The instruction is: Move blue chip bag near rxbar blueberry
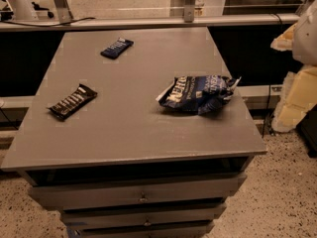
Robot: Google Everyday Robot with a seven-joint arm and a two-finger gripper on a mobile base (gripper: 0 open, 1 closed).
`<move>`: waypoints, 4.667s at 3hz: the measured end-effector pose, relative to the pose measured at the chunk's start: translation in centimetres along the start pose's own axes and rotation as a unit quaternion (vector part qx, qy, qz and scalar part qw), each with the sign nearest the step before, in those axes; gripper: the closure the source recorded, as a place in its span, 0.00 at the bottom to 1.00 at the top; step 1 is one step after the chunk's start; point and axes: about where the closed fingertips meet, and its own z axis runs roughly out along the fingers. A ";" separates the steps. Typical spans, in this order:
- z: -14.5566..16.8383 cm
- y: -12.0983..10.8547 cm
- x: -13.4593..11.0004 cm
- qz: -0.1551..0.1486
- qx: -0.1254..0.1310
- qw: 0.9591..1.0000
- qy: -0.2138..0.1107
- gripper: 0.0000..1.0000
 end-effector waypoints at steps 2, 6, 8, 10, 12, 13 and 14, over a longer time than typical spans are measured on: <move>1.1 -0.2 -1.2 0.016 0.011 0.999 -0.041 0.00; 12.3 -3.7 -9.3 0.079 0.016 0.974 -0.211 0.00; 14.6 -5.4 -8.3 0.091 0.035 0.973 -0.212 0.41; 14.4 -7.7 -7.9 0.096 0.063 0.971 -0.210 0.88; 8.9 -13.4 -7.9 0.161 0.142 0.955 -0.204 1.00; 8.9 -13.4 -7.9 0.161 0.142 0.955 -0.204 1.00; 8.9 -14.8 -8.9 0.170 0.158 0.948 -0.220 1.00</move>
Offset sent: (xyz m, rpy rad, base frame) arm 0.0313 0.0489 -0.0399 0.3187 -0.1000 -0.0435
